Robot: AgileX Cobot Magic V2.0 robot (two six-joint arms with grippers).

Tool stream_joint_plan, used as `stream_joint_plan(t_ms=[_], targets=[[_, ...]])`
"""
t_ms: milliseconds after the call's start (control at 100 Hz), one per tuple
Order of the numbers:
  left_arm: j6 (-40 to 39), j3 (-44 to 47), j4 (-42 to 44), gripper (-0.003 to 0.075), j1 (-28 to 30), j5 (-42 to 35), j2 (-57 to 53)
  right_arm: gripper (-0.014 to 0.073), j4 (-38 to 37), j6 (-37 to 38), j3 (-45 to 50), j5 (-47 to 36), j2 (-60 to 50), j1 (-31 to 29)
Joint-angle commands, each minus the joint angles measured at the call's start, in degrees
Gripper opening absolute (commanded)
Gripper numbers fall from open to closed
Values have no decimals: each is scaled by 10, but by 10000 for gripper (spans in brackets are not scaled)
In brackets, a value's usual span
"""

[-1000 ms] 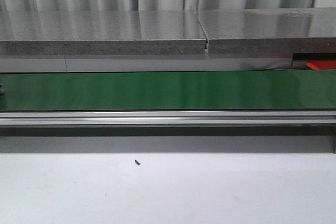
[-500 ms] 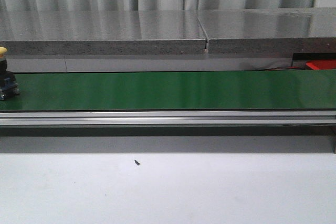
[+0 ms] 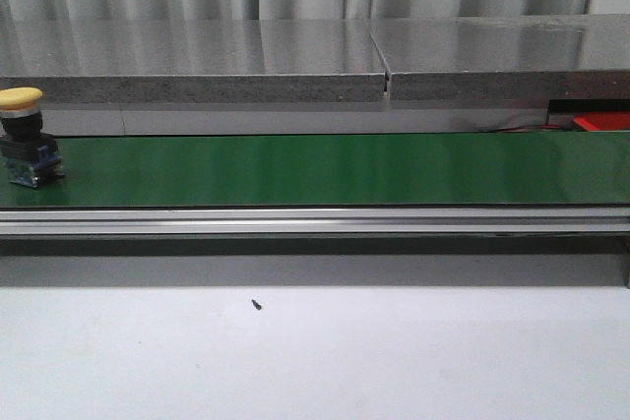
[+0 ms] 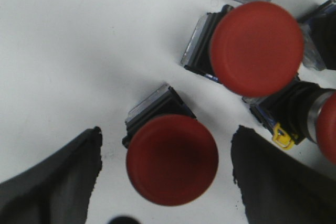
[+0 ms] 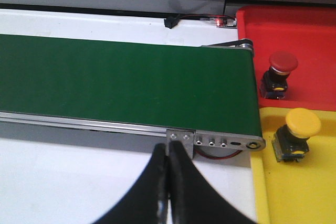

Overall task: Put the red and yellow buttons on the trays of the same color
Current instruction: 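Lower the left gripper onto a red push-button in the cluster and grasp it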

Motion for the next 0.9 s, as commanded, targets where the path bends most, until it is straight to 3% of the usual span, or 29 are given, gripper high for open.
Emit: stream_joint_plan(t_ms=[0, 110, 240, 340, 630, 890], targets=[[1, -19, -16, 503, 0, -13, -22, -67, 9, -5, -14, -36, 1, 0], [1, -19, -16, 475, 0, -22, -13, -67, 9, -5, -14, -36, 1, 0], [1, -19, -16, 346, 0, -29, -12, -67, 9, -5, -14, -36, 1, 0], [2, -19, -16, 288, 0, -33, -12, -67, 9, -5, -14, -36, 1, 0], [2, -19, -9, 283, 0, 1, -24, -67, 9, -5, -14, -36, 1, 0], [2, -19, -18, 283, -6, 64, -105, -67, 9, -5, -14, -36, 1, 0]])
